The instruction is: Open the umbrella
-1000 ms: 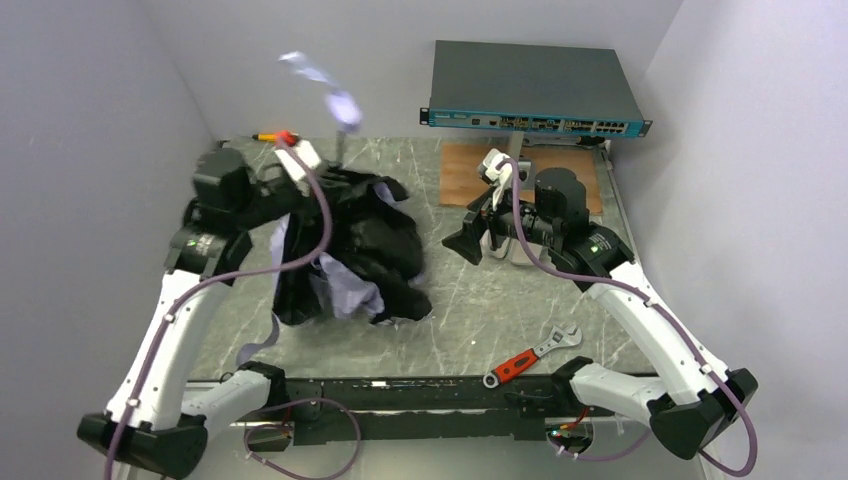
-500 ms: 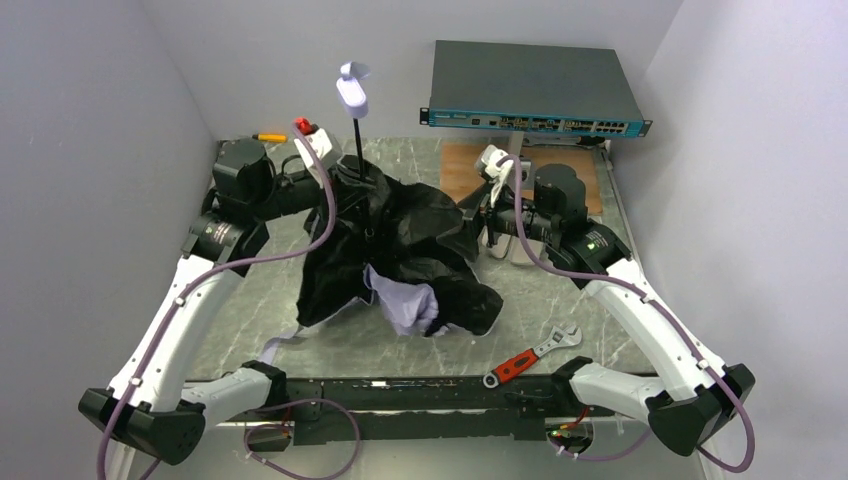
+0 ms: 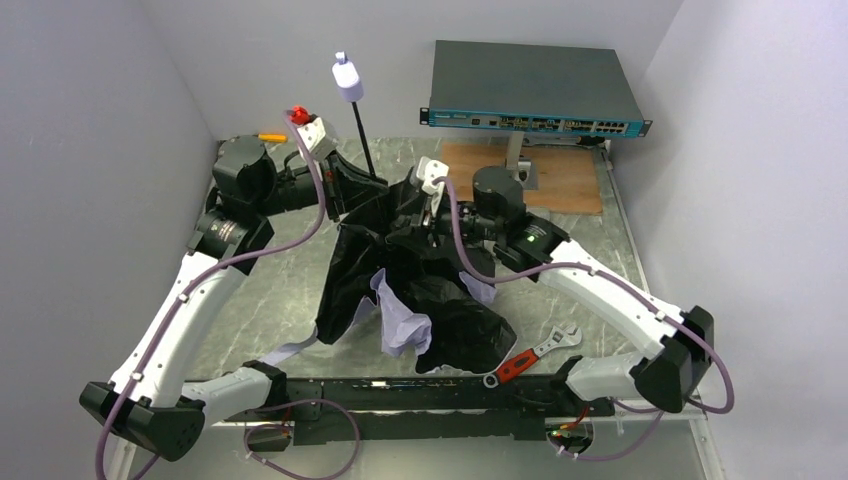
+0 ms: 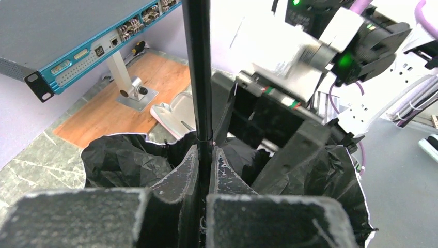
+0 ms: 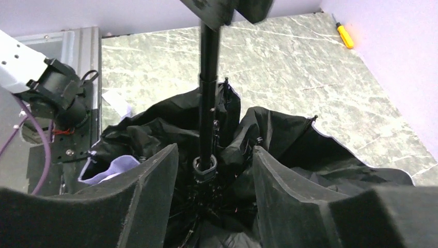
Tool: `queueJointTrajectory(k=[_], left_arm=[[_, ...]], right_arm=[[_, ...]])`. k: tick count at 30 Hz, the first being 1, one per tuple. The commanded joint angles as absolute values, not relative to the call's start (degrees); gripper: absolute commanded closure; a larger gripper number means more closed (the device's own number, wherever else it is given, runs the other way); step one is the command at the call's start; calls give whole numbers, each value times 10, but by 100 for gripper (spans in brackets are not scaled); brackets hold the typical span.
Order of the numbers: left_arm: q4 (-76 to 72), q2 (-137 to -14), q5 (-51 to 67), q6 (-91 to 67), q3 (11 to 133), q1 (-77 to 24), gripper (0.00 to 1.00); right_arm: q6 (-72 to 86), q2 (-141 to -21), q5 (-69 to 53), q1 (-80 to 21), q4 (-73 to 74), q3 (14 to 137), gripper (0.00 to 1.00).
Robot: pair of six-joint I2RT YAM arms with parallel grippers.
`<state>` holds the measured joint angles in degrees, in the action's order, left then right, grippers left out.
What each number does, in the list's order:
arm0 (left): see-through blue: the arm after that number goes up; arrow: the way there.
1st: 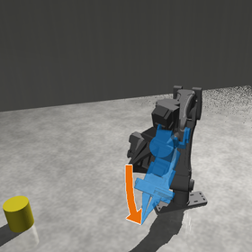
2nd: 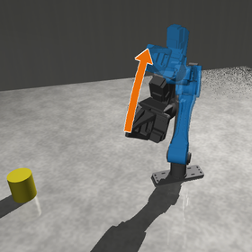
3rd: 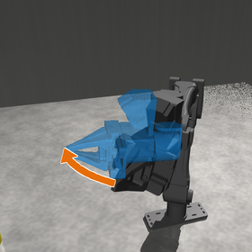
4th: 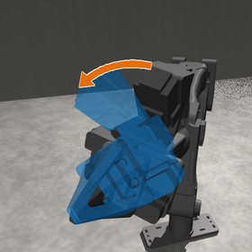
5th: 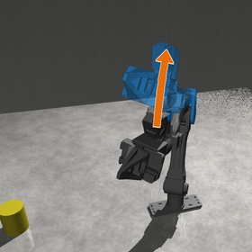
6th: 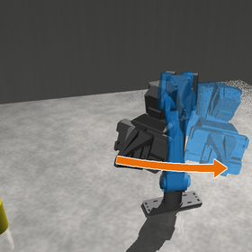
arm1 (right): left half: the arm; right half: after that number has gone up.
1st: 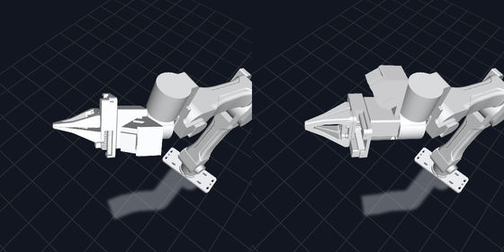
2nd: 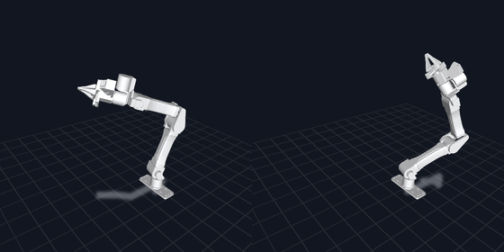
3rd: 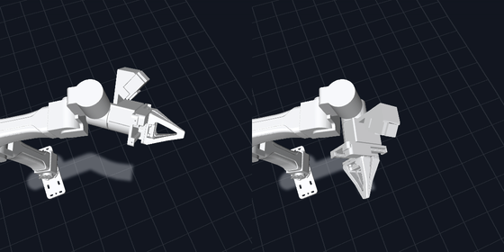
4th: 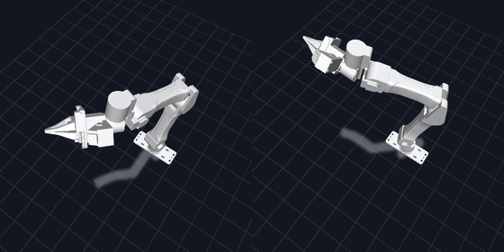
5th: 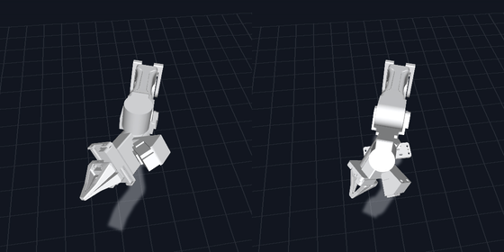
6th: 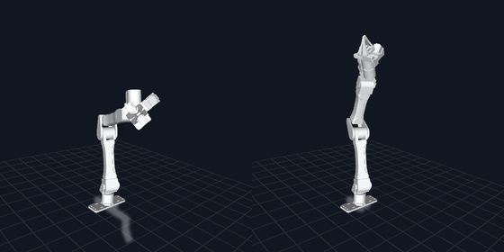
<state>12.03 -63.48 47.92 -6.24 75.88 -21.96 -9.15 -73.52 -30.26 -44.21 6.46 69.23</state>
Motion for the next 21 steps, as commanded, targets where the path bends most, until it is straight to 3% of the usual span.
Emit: queueJointTrajectory(k=[1,4,9,15,21], left_arm=[[66,-623,500,-88,802,-220,100],[68,-626,502,-90,822,-220,100],[61,-640,502,-96,870,-219,100],[99,-654,516,-57,902,-220,100],[153,-630,543,50,829,-245,100]], right_arm=[[-127,-759,-278,-449,-21,684,51],[-151,-771,-284,-448,-17,655,67],[-197,-774,-306,-449,13,578,74],[-247,-763,-315,-441,62,534,61],[-189,-730,-318,-432,62,603,44]])
